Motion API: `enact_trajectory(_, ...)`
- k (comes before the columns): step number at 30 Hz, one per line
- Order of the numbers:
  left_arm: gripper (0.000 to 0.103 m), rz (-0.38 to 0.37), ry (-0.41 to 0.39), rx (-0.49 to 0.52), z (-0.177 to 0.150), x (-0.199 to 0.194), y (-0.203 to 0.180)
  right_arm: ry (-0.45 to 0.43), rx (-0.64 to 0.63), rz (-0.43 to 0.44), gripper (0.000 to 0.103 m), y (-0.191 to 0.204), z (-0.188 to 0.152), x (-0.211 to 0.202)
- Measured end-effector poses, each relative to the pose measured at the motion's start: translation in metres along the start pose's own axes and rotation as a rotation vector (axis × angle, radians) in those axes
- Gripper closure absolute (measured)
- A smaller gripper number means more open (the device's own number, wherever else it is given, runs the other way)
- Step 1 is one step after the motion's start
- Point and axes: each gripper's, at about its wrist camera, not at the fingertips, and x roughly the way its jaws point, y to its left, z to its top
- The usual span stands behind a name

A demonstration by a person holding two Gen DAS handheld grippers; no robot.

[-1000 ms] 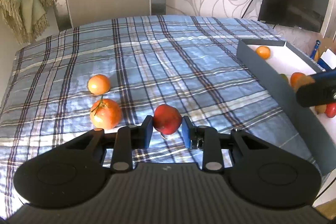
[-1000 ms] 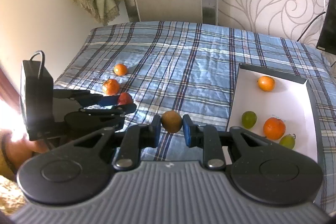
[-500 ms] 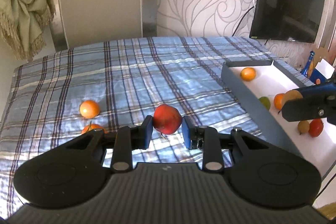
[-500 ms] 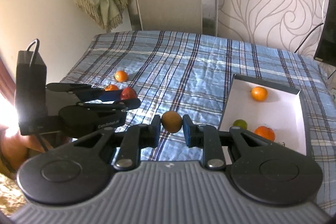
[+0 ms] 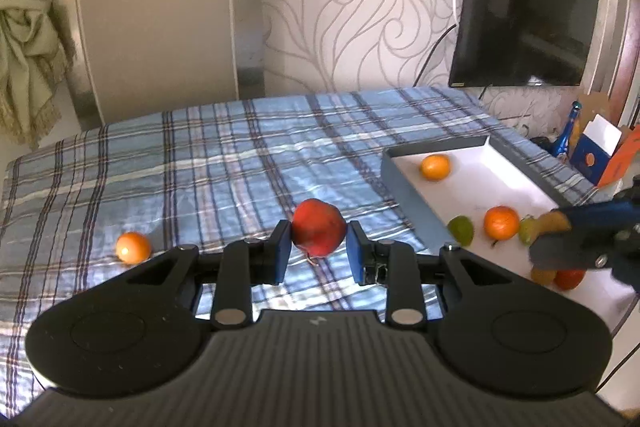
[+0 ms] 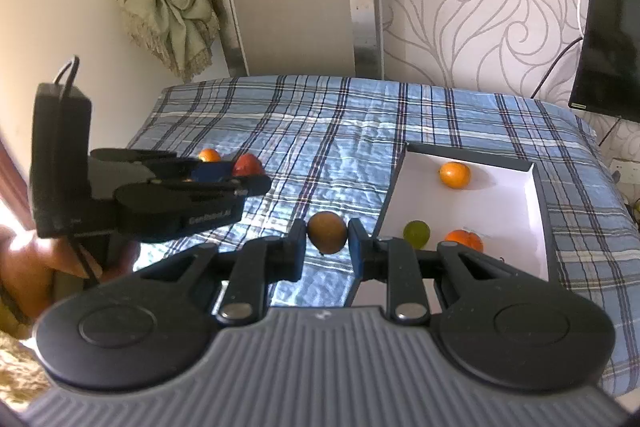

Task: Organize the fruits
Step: 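Carry the red apple and brown fruit together over the white tray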

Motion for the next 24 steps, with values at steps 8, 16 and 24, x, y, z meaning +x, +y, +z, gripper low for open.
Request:
enact_trajectory(8,0.069,-0.035,0.022,0.032,-0.003,-0.001,-0.016,0.007,0.007,-0.009,0.077,-0.001,-0.006,-0.006)
enact_trajectory(16,0.069,-0.054,0.027,0.082,0.000,-0.004,-0.030,-0.037,0.054,-0.033,0.077,-0.007,-0.013,-0.024)
enact_trajectory(24,0.069,-0.054,0.031,0.081,-0.004,-0.009,-0.035,-0.058,0.083,-0.045,0.077,-0.011,-0.020,-0.034)
